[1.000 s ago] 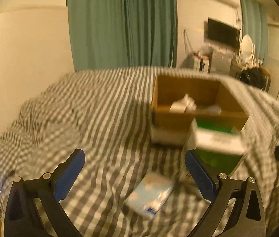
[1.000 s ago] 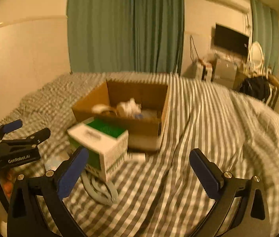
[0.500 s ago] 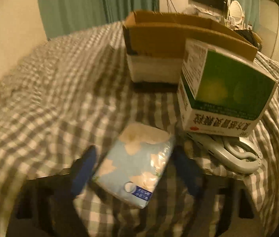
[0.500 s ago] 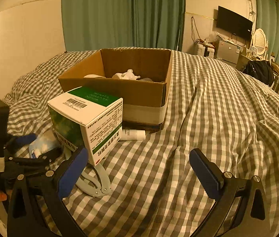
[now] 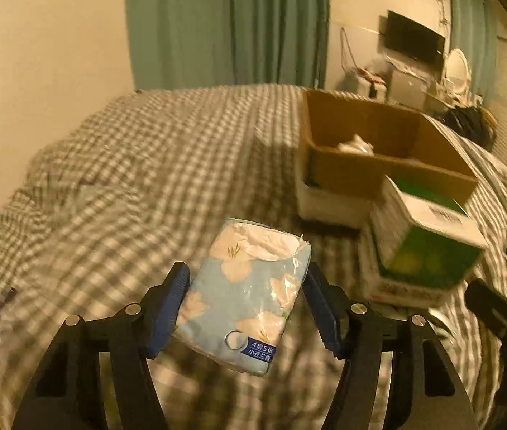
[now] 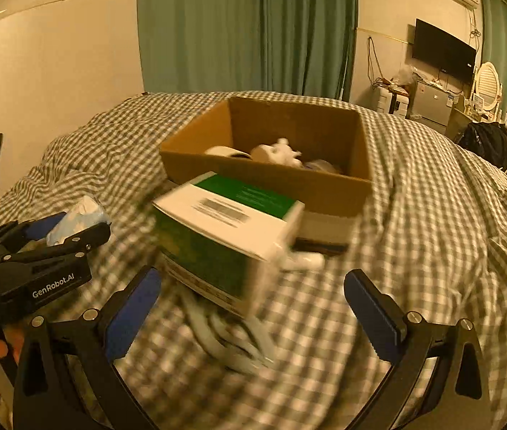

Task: Organize objects
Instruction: 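Grasp the blue tissue pack with the left gripper while the right grasps the green medicine box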

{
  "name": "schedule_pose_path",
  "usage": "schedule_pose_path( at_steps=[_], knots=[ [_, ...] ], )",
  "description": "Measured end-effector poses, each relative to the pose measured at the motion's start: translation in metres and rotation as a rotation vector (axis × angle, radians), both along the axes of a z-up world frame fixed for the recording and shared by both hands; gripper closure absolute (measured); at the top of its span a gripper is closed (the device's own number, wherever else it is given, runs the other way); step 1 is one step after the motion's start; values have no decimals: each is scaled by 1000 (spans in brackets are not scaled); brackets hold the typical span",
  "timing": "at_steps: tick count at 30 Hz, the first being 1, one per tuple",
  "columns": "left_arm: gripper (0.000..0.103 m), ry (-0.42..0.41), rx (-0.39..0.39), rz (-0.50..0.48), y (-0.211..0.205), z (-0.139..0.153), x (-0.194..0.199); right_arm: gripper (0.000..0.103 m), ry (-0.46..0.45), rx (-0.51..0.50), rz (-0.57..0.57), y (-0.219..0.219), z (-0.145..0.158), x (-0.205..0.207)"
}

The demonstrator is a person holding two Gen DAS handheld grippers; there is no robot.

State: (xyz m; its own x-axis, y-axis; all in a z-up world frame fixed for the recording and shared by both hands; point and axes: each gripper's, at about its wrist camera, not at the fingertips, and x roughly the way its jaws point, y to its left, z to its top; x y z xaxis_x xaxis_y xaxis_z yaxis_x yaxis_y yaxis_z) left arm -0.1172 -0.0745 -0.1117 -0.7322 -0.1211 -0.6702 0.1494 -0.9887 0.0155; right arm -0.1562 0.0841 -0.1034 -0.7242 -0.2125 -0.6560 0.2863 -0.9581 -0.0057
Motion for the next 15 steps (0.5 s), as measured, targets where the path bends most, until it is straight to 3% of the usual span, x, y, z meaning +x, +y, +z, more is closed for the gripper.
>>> schedule_pose_path(
  at_steps=[8,15],
  knots=[
    [36,5,28,77,-29,-5,-2,0,-9,-3,-84,-41,-5,-28],
    [36,-22,42,81,-36,-14,-8,0,-45,18,-164,-44,-16,-55]
  ],
)
